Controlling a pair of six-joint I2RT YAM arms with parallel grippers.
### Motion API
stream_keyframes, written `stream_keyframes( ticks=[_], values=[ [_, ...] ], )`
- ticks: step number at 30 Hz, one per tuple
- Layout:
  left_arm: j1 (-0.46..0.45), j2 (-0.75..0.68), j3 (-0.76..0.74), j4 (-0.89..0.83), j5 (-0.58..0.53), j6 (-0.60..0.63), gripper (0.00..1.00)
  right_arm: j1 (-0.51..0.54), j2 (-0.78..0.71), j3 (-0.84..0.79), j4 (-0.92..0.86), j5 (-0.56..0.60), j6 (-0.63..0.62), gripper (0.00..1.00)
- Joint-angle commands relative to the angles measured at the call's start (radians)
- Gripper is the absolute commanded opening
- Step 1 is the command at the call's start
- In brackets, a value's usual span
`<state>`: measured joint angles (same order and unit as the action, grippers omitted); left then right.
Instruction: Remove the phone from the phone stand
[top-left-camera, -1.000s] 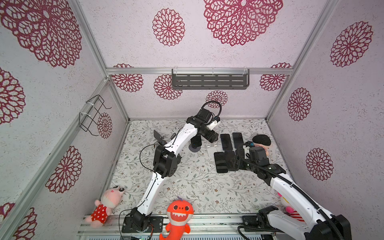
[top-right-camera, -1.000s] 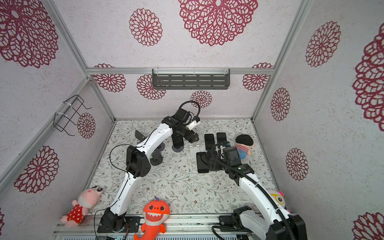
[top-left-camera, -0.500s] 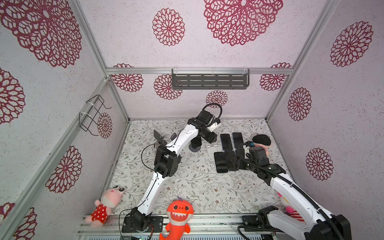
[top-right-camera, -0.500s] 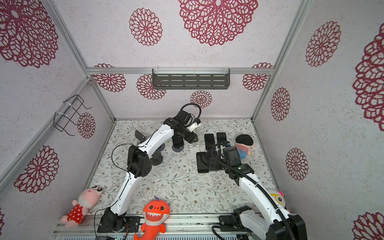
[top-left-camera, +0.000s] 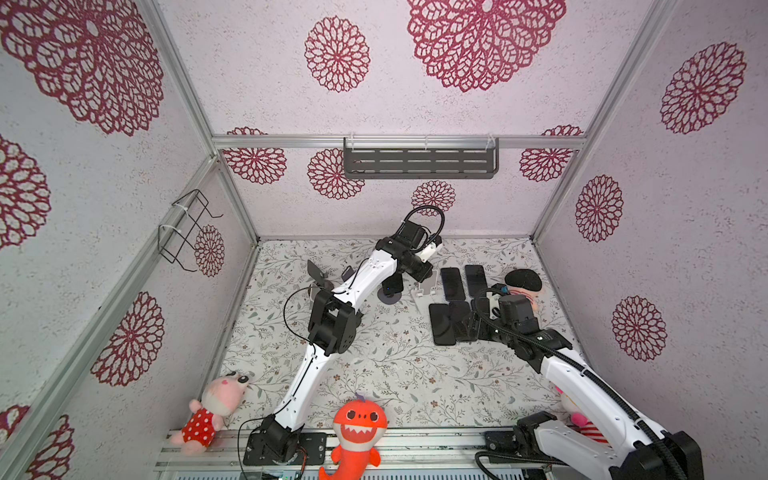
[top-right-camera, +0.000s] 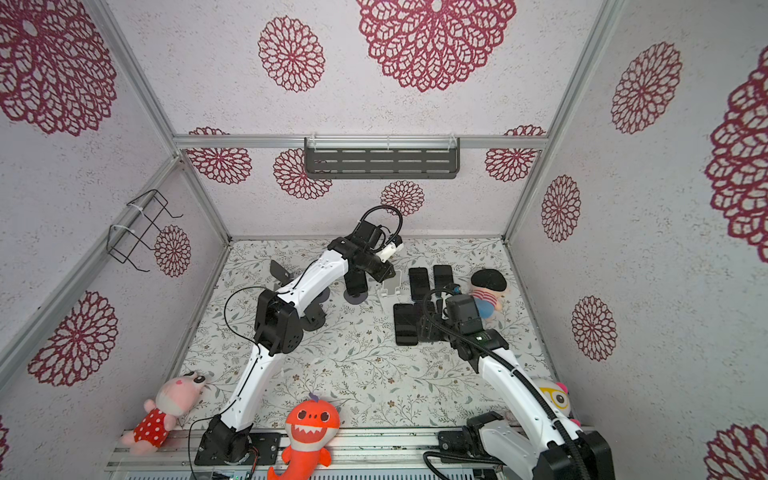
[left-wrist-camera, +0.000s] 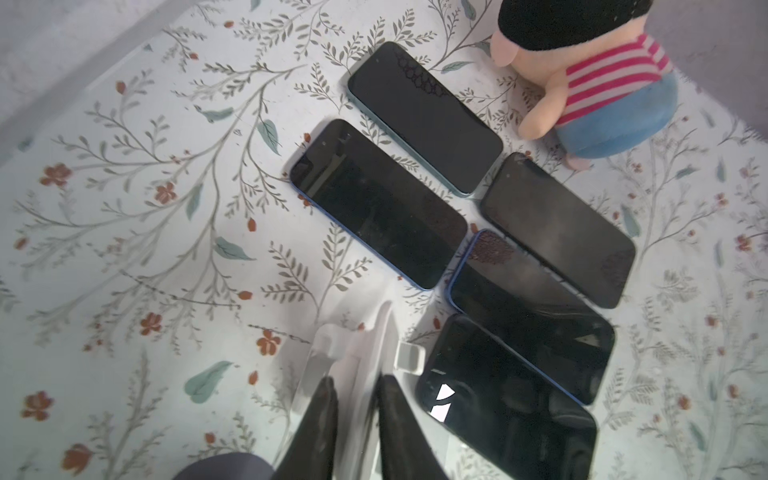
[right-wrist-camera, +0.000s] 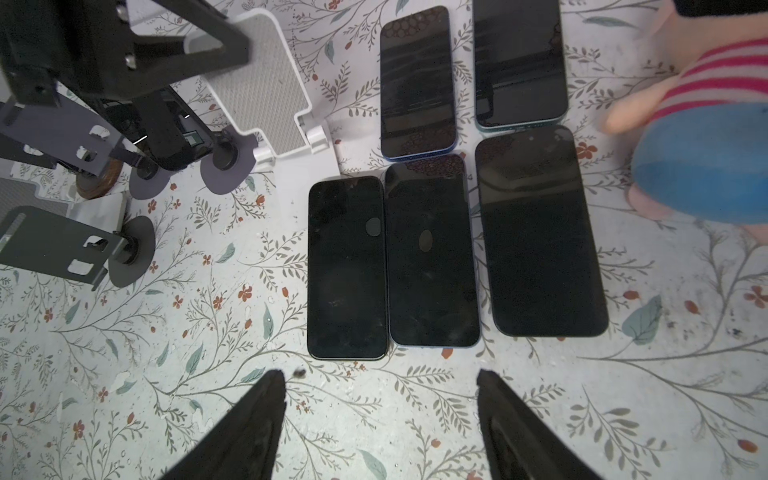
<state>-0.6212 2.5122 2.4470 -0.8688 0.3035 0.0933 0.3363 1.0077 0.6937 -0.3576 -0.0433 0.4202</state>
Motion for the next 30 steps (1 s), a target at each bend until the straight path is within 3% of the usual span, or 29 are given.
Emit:
stream_keyframes(
  ticks=[1,11,30],
  values=[
    [-0.029,-0.016,-0.015,0.009,0.051,-0.014,0.18,-0.006,-0.029,0.000,0.022,0.020,0.009,0.76],
    [-0.029,-0.072,-0.065,0.142,0.091,-0.076,0.00,-0.006,-0.047,-0.006,0.043,0.025,0.011,0.73],
    [-0.029,-0.199,-0.099,0.410,0.049,-0.197,0.00,-0.008,-0.086,-0.008,0.059,0.028,0.006,0.74]
  ],
)
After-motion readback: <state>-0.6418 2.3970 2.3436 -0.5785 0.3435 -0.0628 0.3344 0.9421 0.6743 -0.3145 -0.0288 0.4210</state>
